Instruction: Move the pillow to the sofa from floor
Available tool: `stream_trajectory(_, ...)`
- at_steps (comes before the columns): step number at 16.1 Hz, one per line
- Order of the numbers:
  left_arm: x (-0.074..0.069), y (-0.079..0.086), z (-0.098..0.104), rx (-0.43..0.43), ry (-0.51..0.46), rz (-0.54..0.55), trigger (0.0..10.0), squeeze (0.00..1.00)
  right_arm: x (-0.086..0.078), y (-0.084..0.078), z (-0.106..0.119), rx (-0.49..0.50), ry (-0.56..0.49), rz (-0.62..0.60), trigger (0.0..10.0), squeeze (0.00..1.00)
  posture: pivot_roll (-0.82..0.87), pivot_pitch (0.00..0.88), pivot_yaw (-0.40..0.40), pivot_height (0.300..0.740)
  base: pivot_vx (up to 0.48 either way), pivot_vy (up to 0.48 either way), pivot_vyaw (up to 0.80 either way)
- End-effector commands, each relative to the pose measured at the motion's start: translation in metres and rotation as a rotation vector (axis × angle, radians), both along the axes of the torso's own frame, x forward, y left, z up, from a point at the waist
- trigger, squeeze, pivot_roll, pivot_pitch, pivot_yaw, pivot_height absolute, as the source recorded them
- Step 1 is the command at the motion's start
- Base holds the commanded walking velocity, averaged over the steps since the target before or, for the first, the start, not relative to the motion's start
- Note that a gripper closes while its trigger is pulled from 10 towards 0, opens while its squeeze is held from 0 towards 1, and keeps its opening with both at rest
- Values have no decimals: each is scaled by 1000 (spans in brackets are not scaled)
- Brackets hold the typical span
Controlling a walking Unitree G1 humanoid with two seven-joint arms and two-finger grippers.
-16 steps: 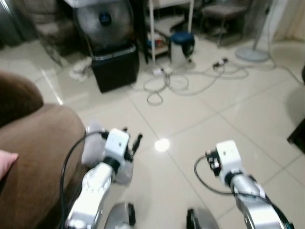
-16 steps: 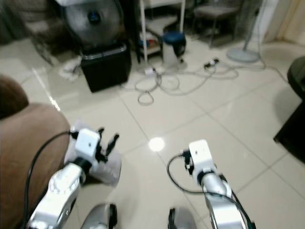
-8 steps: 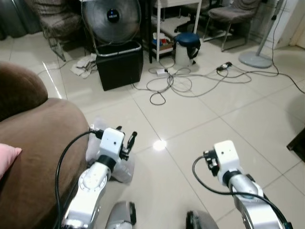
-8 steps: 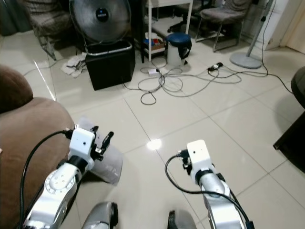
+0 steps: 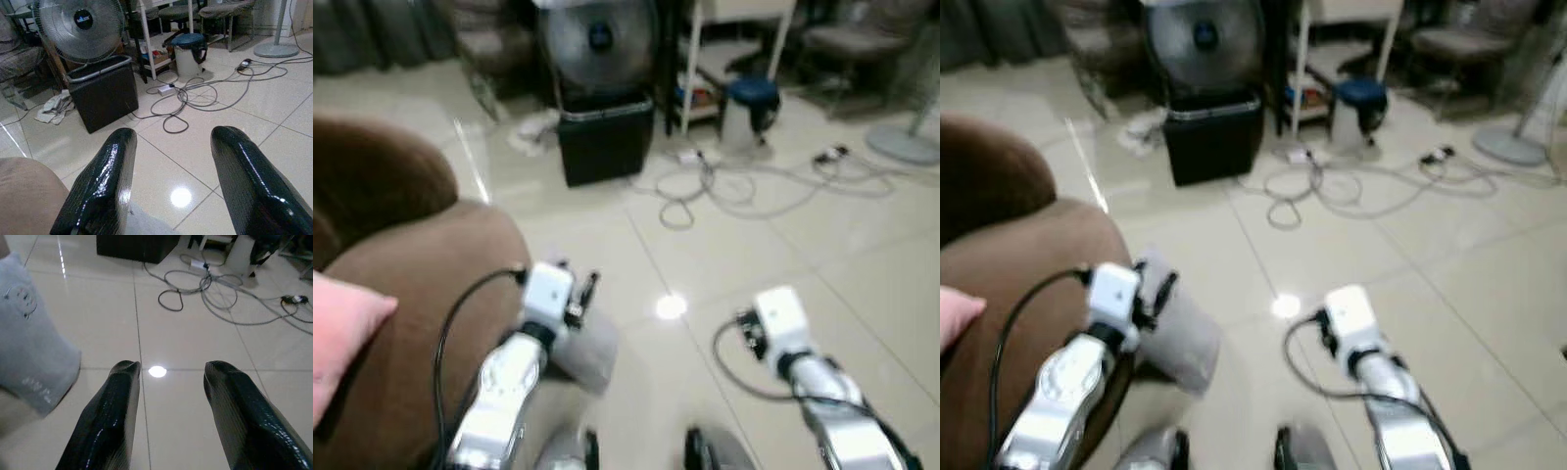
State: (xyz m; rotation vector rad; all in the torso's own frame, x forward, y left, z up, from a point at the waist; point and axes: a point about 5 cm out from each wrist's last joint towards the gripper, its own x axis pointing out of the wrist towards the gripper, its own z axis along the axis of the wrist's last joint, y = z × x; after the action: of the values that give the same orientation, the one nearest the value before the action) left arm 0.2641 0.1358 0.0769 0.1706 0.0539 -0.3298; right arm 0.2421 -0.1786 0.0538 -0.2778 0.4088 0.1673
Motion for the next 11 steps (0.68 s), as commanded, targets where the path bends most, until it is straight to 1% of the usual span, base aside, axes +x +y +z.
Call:
stream_trajectory(1, 2, 11, 3, 24, -12, 27, 10000, 0, 4, 9, 3, 28, -7, 22, 10000, 0, 16, 0, 32, 628, 364, 0, 0)
stream_trajectory(8, 3, 7, 2, 21, -10, 0, 10000, 0, 4, 8, 2, 33, -8, 8, 10000, 0, 12, 0, 38, 628, 364, 0, 0)
stream_trajectory(11, 4, 7, 2, 23, -8, 0, 10000, 0, 3, 8, 2, 37, -5, 7, 10000, 0, 12, 0, 38, 628, 364, 0, 0)
